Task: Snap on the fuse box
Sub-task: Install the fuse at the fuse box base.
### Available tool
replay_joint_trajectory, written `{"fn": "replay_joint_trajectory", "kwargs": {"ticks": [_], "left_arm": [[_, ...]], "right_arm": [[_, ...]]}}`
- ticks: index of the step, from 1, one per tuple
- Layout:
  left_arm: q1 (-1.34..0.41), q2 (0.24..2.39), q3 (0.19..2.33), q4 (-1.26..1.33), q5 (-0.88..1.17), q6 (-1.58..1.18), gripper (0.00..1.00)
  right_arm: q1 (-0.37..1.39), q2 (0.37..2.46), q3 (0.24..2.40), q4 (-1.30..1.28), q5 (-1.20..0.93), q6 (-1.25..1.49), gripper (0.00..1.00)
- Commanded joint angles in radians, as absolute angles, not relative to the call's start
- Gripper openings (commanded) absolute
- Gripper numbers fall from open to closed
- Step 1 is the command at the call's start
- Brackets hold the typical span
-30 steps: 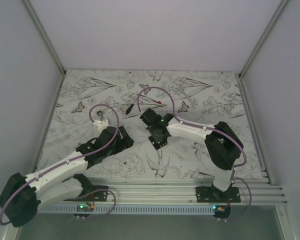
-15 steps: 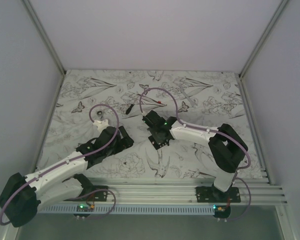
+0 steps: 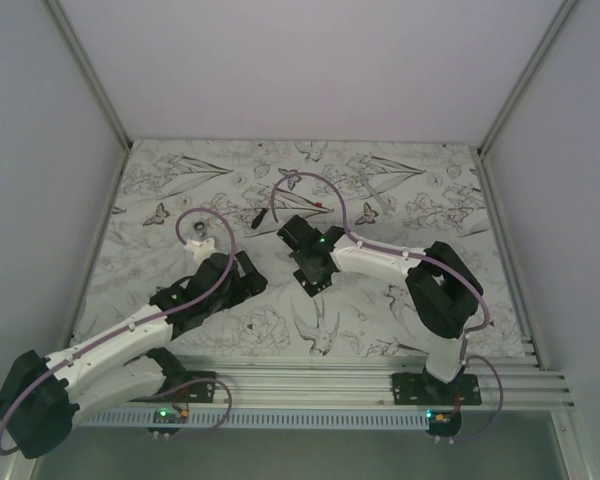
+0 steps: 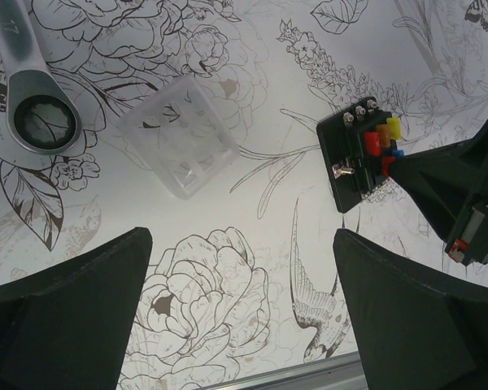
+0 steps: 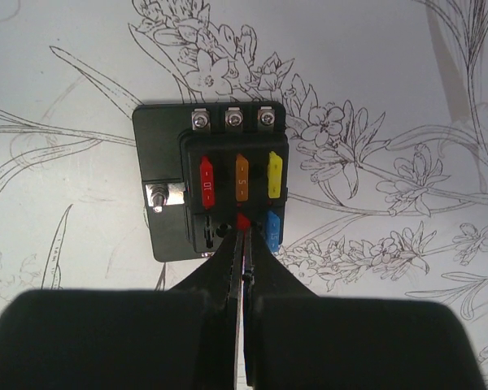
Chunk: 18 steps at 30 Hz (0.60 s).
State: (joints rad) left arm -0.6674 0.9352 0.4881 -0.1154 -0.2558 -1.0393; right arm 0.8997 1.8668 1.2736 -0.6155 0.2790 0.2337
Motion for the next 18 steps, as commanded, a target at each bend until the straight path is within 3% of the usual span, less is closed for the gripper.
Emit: {"fn": "replay_joint_trajectory", "kwargs": {"ticks": [1,12,18], "left_arm": [[-0.661,0.927,0.475,-0.159,-0.252,-1.046,1.0],[-0.662,0.916,0.478,-0.161,-0.25,-1.047,1.0],[-0.663,0.91,0.482,-0.165,-0.239,-1.043,1.0]], "right_arm": [[0.893,2.001,1.213,-0.68,0.176,0.235,0.0],[0.91,1.852,1.042,-0.705,0.112,0.267,0.0],[0.909,1.934,1.117,-0.688,0.121,0.24,0.0]]}}
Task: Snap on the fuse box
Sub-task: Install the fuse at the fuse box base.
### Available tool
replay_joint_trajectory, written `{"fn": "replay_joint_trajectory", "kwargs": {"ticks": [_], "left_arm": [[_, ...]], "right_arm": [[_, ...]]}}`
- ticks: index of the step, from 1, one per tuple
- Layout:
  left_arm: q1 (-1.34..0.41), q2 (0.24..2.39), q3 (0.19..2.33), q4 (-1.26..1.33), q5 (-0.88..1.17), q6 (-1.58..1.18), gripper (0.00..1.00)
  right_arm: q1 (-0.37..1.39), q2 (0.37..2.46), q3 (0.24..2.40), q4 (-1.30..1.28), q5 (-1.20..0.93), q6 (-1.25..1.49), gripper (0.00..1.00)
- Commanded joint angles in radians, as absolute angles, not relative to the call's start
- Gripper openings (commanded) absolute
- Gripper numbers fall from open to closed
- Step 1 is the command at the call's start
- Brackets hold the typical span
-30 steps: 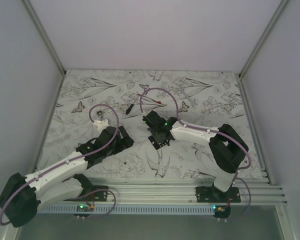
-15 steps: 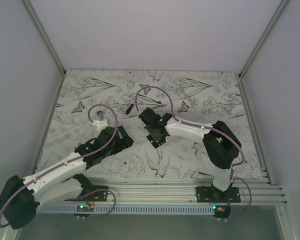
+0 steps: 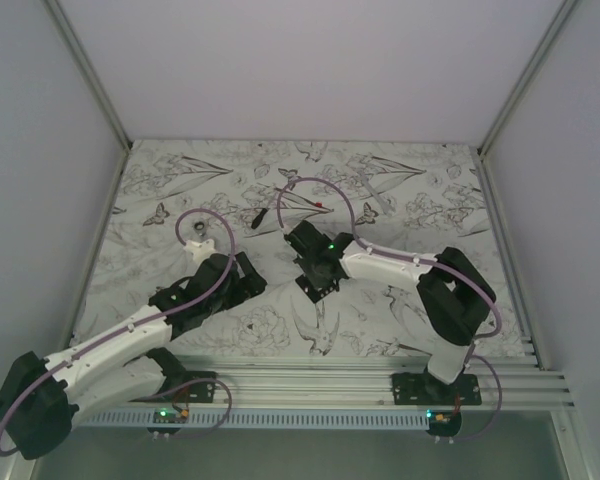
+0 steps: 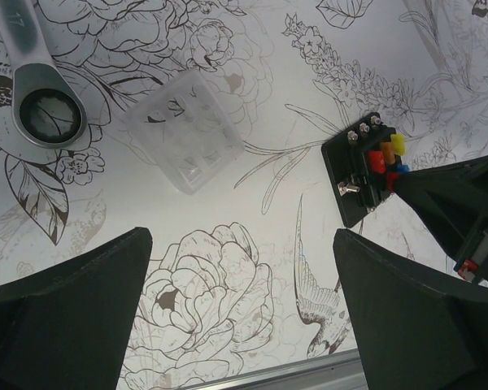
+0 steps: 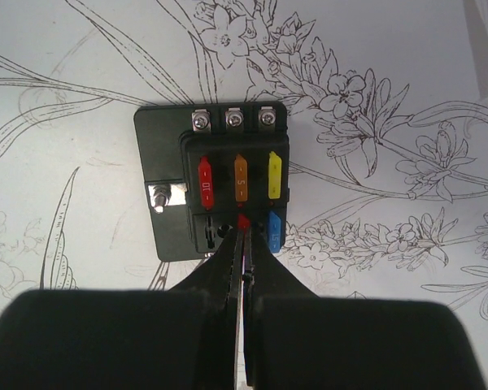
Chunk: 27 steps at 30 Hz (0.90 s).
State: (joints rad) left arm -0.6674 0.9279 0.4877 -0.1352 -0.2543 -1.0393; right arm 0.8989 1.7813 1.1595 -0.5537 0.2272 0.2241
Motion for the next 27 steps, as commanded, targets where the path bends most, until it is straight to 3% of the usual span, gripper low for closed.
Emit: {"fn": "replay_joint_trajectory", "kwargs": {"ticks": [1,8,20,27], "left_arm": [[-0.662,0.905,0.48,-0.167,-0.239,-1.042,1.0],[-0.663,0.874,0.469,-0.184,-0.253,-1.041,1.0],[-0.661,0.867,0.474,-0.191,-0.246,-1.04,1.0],[-0.662,0.864,0.472,-0.194,-0.239,-1.046,1.0]], "right_arm": [[0.907,1.957,1.133,-0.689,0.122,0.233,0.0],[0.896,2.051,1.185,-0.706,0.107,0.214,0.0],[0.916,1.907,1.032,-0.727,0.097,0.261,0.0],[0.913,2.007,1.169,-0.721,0.105,0.209,0.0]]}}
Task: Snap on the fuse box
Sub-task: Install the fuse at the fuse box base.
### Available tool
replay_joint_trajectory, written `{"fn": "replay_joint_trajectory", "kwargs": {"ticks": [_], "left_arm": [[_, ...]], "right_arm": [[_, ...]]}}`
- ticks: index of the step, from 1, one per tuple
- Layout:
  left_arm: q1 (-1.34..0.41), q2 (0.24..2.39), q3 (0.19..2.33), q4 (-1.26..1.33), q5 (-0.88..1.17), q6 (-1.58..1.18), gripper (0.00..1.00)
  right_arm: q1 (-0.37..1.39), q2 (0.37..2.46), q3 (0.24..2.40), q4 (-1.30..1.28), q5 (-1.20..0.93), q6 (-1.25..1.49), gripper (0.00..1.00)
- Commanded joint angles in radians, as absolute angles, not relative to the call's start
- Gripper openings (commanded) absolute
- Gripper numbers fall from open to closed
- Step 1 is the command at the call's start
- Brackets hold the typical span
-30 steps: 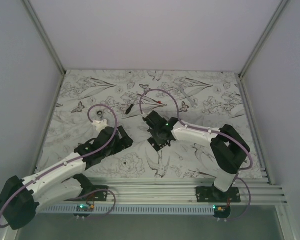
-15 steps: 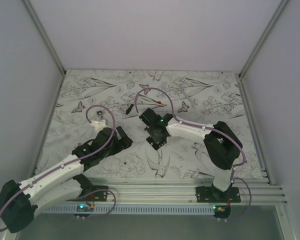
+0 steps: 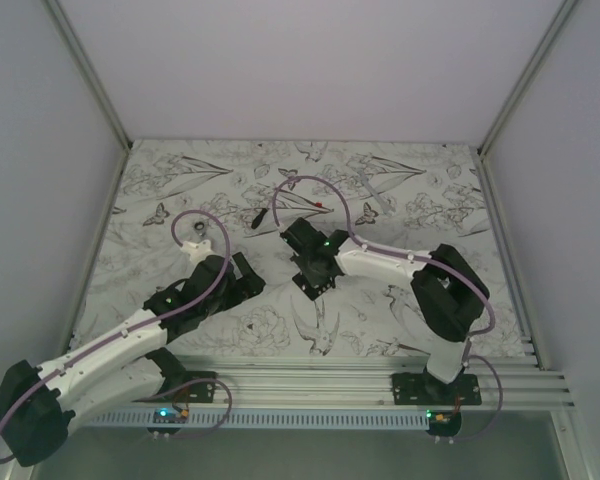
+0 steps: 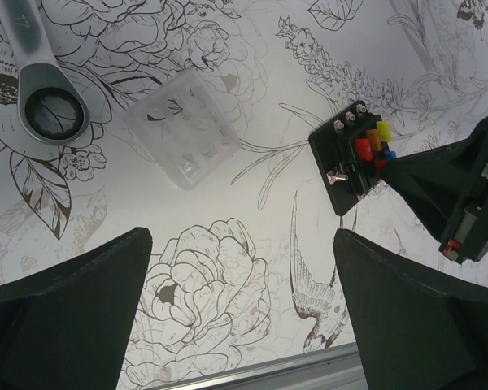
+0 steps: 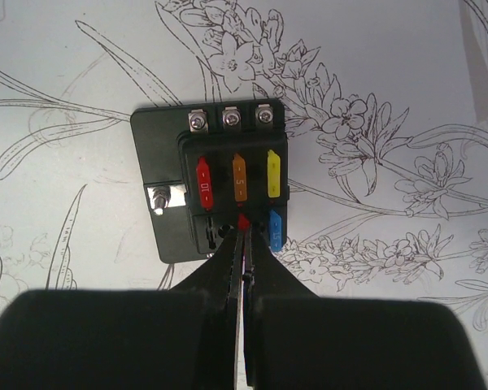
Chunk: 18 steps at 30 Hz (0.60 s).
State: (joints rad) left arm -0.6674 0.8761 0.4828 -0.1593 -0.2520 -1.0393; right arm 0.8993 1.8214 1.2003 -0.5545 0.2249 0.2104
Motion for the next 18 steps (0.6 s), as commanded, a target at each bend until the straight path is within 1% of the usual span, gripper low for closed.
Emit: {"fn": "replay_joint_trajectory", "kwargs": {"ticks": [1,4,8,13,18], "left_arm": [[-0.663,0.862,0.471,-0.196,-0.239,-1.046,0.99],[-0.663,0.854,0.465,-0.198,-0.244,-1.047,1.0],[-0.663,0.849,0.463,-0.199,-0.249,-1.046,1.0],[-0.662,0.853,0.47,-0.198,-0.249,-1.039,1.0],[-0.663,0.849,0.475,-0.2,-0.245,-1.038,1.0]], "right_arm": [[0.91,2.03,1.189,-0.72,0.102,0.198,0.0],[0.905,2.089,1.227,-0.731,0.097,0.186,0.0],[0.905,2.098,1.17,-0.723,0.08,0.2,0.0],[0.913,2.0,1.066,-0.715,0.081,0.236,0.0],[0.913,1.878,1.087,-0.721,0.106,0.244,0.0]]}}
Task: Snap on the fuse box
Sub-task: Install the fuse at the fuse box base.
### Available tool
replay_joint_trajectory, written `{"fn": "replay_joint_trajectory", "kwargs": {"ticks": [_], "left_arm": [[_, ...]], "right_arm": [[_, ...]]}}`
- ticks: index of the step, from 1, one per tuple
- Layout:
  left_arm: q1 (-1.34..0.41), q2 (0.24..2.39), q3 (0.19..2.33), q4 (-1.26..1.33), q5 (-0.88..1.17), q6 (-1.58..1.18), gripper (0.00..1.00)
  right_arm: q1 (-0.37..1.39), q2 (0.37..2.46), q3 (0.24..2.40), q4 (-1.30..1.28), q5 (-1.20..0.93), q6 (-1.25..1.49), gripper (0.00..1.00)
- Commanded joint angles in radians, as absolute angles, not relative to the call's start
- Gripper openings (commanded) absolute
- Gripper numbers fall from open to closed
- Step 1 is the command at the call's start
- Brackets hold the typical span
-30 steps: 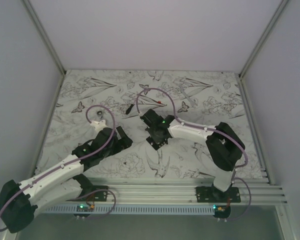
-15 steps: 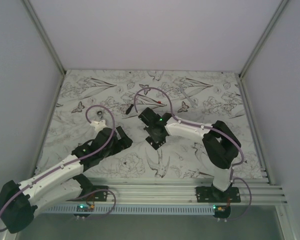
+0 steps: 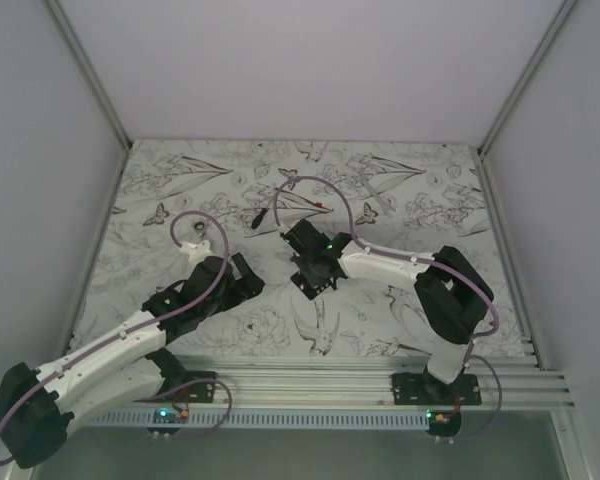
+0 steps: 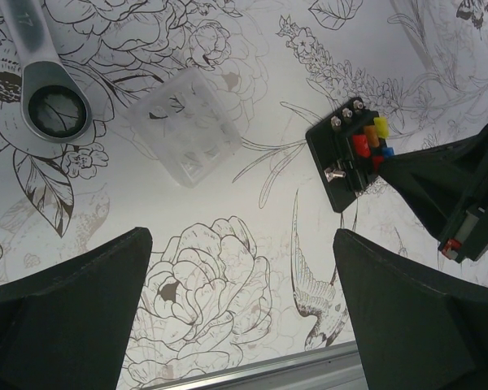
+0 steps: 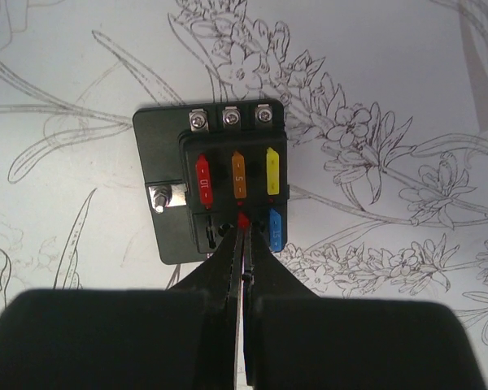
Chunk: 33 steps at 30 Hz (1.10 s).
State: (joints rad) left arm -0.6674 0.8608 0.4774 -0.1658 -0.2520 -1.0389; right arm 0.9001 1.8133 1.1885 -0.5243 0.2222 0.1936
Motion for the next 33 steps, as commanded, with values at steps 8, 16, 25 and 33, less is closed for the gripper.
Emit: {"fn": "replay_joint_trajectory", "kwargs": {"ticks": [8,16,25,33], "left_arm": [[-0.664,0.839,0.476,-0.205,-0.239,-1.037,1.0],[-0.664,0.837,0.476,-0.209,-0.249,-1.038,1.0],[-0.663,0.838,0.476,-0.211,-0.25,-1.037,1.0],[-0.663,0.843,0.48,-0.214,-0.252,-1.025,1.0]], "right_arm": [[0.913,1.869,1.195,-0.717,0.137,0.223,0.01],[0.913,1.813,1.252,-0.685,0.169,0.211,0.11],[0.913,1.741,1.271,-0.672,0.183,0.209,0.26],[0.911,1.726,1.284,-0.63,0.173,0.181,0.32]]}}
